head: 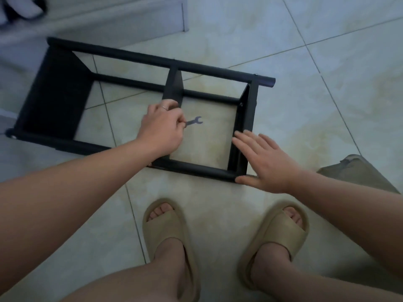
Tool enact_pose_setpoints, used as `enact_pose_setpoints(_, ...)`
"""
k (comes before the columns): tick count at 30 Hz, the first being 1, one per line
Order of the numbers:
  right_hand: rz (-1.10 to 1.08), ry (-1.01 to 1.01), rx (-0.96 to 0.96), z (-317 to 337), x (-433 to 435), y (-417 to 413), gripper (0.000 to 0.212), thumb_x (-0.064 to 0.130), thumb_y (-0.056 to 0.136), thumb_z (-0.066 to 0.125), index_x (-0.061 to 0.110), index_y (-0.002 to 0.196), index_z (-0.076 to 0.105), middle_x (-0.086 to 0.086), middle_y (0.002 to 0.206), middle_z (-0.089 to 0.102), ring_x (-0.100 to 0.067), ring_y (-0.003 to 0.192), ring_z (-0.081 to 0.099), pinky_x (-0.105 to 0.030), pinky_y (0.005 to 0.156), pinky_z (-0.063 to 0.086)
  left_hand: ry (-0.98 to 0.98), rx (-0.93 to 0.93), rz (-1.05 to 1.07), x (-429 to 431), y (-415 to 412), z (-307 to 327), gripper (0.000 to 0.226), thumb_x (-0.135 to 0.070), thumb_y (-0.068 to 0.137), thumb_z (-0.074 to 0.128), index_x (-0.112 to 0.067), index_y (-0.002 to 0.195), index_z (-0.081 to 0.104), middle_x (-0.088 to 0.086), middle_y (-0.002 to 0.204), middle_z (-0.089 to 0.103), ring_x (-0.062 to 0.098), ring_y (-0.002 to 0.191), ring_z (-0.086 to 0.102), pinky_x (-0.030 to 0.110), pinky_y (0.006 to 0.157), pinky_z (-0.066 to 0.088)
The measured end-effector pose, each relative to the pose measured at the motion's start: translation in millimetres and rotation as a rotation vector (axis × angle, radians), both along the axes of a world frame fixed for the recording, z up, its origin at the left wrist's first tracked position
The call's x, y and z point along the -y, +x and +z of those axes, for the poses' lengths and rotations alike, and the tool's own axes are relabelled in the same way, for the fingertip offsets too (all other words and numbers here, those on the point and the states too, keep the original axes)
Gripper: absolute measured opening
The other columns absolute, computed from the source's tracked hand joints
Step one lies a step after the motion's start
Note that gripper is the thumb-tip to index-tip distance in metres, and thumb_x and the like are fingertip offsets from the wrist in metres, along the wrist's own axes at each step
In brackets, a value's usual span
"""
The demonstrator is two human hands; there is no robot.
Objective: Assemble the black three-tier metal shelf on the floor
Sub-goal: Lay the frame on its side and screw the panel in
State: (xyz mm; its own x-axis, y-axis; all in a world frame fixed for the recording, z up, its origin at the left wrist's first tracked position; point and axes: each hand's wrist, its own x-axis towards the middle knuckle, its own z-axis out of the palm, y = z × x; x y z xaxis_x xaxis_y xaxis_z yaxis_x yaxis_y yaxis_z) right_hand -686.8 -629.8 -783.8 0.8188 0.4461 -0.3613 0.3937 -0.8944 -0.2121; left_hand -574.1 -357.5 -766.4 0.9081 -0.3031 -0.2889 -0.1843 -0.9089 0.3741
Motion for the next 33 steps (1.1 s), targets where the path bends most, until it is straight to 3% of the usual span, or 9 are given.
enact_pose_setpoints(2, 0.017, -0.017, -0.018, 1.0, -17.8, -6.1, 0.083, 0.060, 0.097, 0.048, 0.016, 0.161, 0.019, -0.003, 0.164, 0.029, -0.024, 0.156, 0.011, -0.042, 0.126, 0.008, 0.110, -0.074, 0.084, -12.0, 12.6, 12.1, 0.011, -0.031, 0.101, 0.053, -0.028, 0.101, 0.063, 0.003, 0.149, 0.042, 0.032, 0.133, 0.035, 0.046, 0.106, 0.034)
enact_pose_setpoints(6, -0.008, -0.083, -0.046, 1.8, -49.6, -12.3, 0.049, 0.048, 0.103, 0.043, 0.022, 0.144, 0.044, 0.000, 0.137, 0.057, -0.024, 0.137, 0.043, -0.043, 0.123, 0.007, 0.230, -0.443, -0.031, -19.8, 26.8, 29.6, 0.014, -0.025, 0.101, 0.055, -0.018, 0.104, 0.067, 0.004, 0.104, 0.064, 0.021, 0.090, 0.057, 0.032, 0.071, 0.045)
enact_pose_setpoints(8, -0.028, -0.125, -0.042, 1.3, -57.0, -16.2, 0.038, 0.044, 0.104, 0.041, 0.021, 0.132, 0.053, 0.001, 0.125, 0.063, -0.025, 0.127, 0.050, -0.044, 0.122, 0.009, 0.280, -0.587, -0.105, -17.6, 26.9, 34.8, 0.019, -0.025, 0.100, 0.058, -0.014, 0.111, 0.069, 0.004, 0.098, 0.064, 0.021, 0.088, 0.058, 0.031, 0.072, 0.047)
enact_pose_setpoints(14, -0.117, -0.162, -0.068, 5.9, -46.9, -23.6, 0.032, 0.042, 0.105, 0.044, 0.019, 0.125, 0.056, -0.002, 0.122, 0.063, -0.025, 0.128, 0.049, -0.045, 0.122, 0.014, 0.310, -0.628, -0.055, 3.4, 22.0, 43.3, 0.026, -0.016, 0.103, 0.052, -0.009, 0.123, 0.065, 0.011, 0.112, 0.065, 0.026, 0.094, 0.064, 0.040, 0.086, 0.056)
enact_pose_setpoints(17, -0.188, -0.205, -0.099, 11.0, -27.3, -30.7, 0.030, 0.039, 0.105, 0.045, 0.019, 0.125, 0.056, -0.002, 0.123, 0.063, -0.023, 0.129, 0.048, -0.045, 0.121, 0.014, 0.235, -0.610, -0.029, 24.3, 6.7, 41.1, 0.028, -0.014, 0.105, 0.045, -0.004, 0.125, 0.064, 0.021, 0.123, 0.062, 0.033, 0.097, 0.060, 0.041, 0.084, 0.054)
enact_pose_setpoints(21, -0.303, -0.261, -0.134, 20.2, 4.8, -41.5, 0.027, 0.036, 0.105, 0.045, 0.020, 0.124, 0.056, 0.000, 0.123, 0.062, -0.021, 0.132, 0.046, -0.046, 0.121, 0.013, 0.065, -0.619, 0.021, 54.7, -12.5, 45.9, 0.030, -0.014, 0.102, 0.052, -0.003, 0.125, 0.066, 0.014, 0.115, 0.066, 0.027, 0.091, 0.057, 0.037, 0.078, 0.053)
enact_pose_setpoints(26, -0.487, -0.322, -0.183, 31.2, 42.7, -64.0, 0.025, 0.036, 0.106, 0.043, 0.022, 0.124, 0.053, 0.002, 0.126, 0.060, -0.020, 0.136, 0.042, -0.050, 0.122, 0.013, -0.089, -0.677, 0.054, 89.1, -34.3, 54.6, 0.030, -0.018, 0.099, 0.057, -0.004, 0.124, 0.066, 0.017, 0.126, 0.067, 0.025, 0.093, 0.059, 0.042, 0.094, 0.054)
enact_pose_setpoints(30, -0.544, -0.345, -0.221, 37.3, 48.5, -70.9, 0.029, 0.039, 0.104, 0.042, 0.022, 0.125, 0.054, 0.002, 0.125, 0.060, -0.023, 0.130, 0.048, -0.049, 0.121, 0.018, 0.001, -0.694, -0.093, 111.8, -38.8, 62.8, 0.032, -0.022, 0.099, 0.058, -0.008, 0.126, 0.066, 0.012, 0.128, 0.066, 0.022, 0.094, 0.059, 0.040, 0.095, 0.054)
enact_pose_setpoints(33, -0.545, -0.210, -0.137, 38.8, 32.0, -62.3, 0.044, 0.044, 0.103, 0.046, 0.023, 0.142, 0.045, 0.002, 0.138, 0.055, -0.023, 0.133, 0.046, -0.044, 0.119, 0.023, 0.121, -0.639, -0.194, 119.2, -27.2, 73.1, 0.031, -0.021, 0.098, 0.059, -0.006, 0.124, 0.067, 0.011, 0.123, 0.069, 0.021, 0.089, 0.060, 0.036, 0.090, 0.054)
